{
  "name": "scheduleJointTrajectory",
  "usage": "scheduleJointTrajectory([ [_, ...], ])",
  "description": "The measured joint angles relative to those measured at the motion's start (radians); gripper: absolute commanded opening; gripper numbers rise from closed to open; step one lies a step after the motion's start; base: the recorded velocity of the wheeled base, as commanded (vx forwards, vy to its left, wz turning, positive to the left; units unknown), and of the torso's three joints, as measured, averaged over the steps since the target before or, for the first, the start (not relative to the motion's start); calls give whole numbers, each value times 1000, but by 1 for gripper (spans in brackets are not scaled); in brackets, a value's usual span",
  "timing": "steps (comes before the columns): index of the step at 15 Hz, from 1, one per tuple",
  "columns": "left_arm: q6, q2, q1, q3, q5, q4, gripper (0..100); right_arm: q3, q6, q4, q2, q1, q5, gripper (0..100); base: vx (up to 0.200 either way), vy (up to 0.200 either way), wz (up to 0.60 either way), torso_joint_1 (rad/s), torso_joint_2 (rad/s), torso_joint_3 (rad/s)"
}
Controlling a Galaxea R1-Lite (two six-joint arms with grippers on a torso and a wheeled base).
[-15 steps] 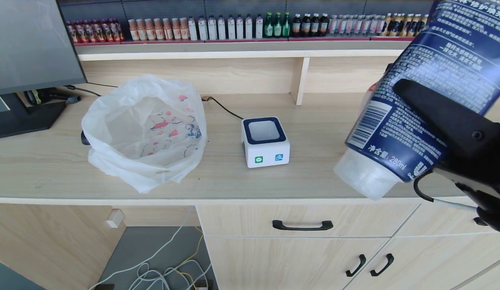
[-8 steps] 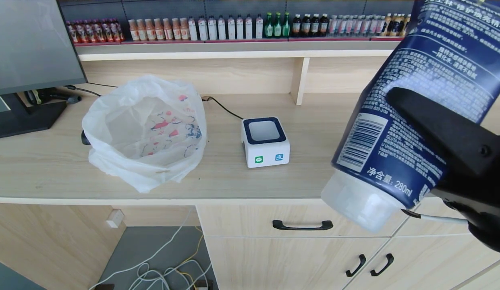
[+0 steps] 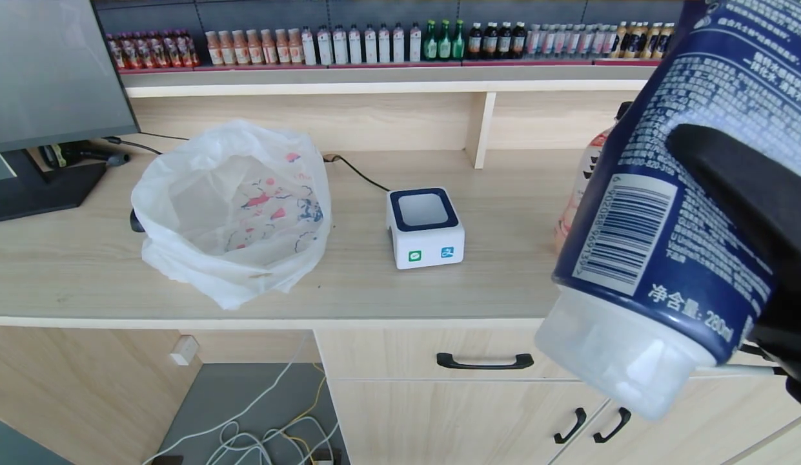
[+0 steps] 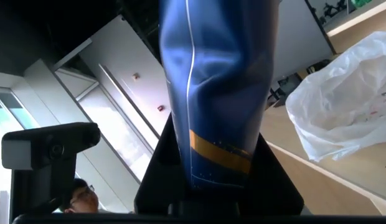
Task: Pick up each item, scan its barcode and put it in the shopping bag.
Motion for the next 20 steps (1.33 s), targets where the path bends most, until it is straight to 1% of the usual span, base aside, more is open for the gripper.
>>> scheduleJointTrajectory([
  [3, 0, 0, 0, 0, 0, 0, 100, 4, 20, 1, -4, 3, 0, 0, 0, 0, 0, 0, 0, 0],
  [17, 0, 0, 0, 0, 0, 0, 100, 32, 17, 0, -10, 10, 16, 0, 0, 0, 0, 0, 0, 0],
  [18, 0, 0, 0, 0, 0, 0, 100, 31, -4, 0, -6, 10, 26, 0, 0, 0, 0, 0, 0, 0],
  [20, 0, 0, 0, 0, 0, 0, 100, 34, -107, 1, 6, 4, 36, 0, 0, 0, 0, 0, 0, 0],
])
